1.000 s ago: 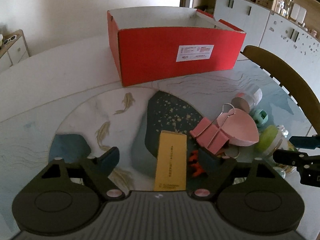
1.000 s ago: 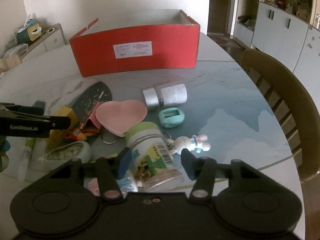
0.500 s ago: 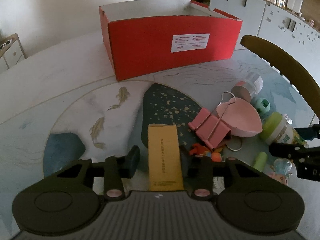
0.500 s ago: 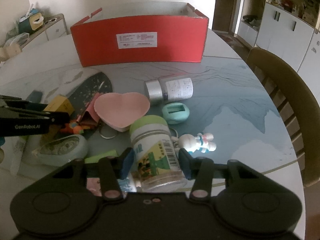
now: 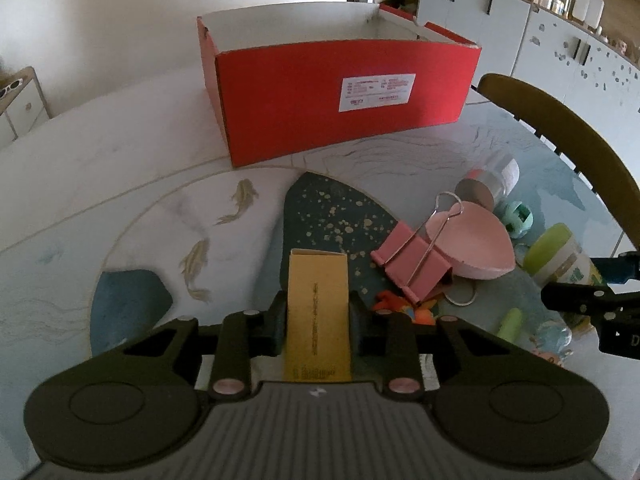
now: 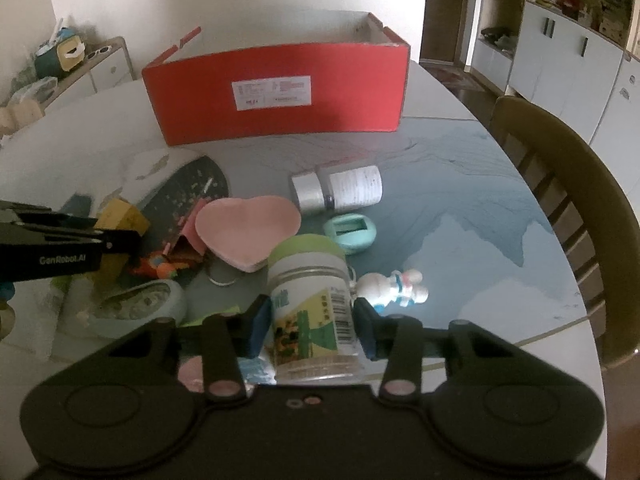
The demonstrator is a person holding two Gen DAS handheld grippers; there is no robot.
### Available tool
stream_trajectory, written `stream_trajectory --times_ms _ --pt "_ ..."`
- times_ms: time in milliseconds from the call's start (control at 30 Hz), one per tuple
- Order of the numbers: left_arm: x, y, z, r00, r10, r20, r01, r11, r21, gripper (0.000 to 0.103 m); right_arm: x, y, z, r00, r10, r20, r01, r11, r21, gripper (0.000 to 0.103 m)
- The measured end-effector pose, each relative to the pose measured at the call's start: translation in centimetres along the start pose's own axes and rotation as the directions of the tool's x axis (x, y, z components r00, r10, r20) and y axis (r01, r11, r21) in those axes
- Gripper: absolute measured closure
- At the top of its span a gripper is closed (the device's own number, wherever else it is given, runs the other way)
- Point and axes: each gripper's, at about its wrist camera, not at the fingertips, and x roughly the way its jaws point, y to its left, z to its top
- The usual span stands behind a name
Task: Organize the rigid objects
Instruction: 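Carry the yellow box and green-lidded jar into the red box with both tools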
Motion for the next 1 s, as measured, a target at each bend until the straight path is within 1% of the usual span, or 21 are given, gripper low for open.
stream_trajectory --times_ms 300,533,700,867,1000 --pt "-1.8 0.6 0.9 1.000 -0.028 0.003 0.028 0.999 -0.026 0.074 -2.3 0.3 1.3 0.999 0.022 0.031 -0.022 1.000 0.007 0.059" --pt "-3.1 1.0 1.9 0.998 -0.053 0.017 0.053 0.998 -0.029 0.074 -4.3 0.2 3.5 0.997 0.049 0.059 -0.051 0.999 0.021 0.059" --pt "-4.7 1.6 3.6 0.996 -0.073 0.056 0.075 0.996 -0.052 0.074 -5.2 -0.1 6.2 0.994 0.066 0.085 -0.068 0.998 0.012 0.059" --pt "-6.6 2.0 6.5 0.990 -0.090 0.106 0.096 0.994 -0.050 0.074 -5.6 -0.6 9.8 0.991 0.075 0.108 -0.077 0.997 0.008 0.059" --pt "-6.9 2.1 9.4 0.988 -0.103 0.114 0.108 0.993 -0.042 0.074 -5.3 -0.9 12.9 0.989 0.082 0.127 -0.083 0.997 0.001 0.059"
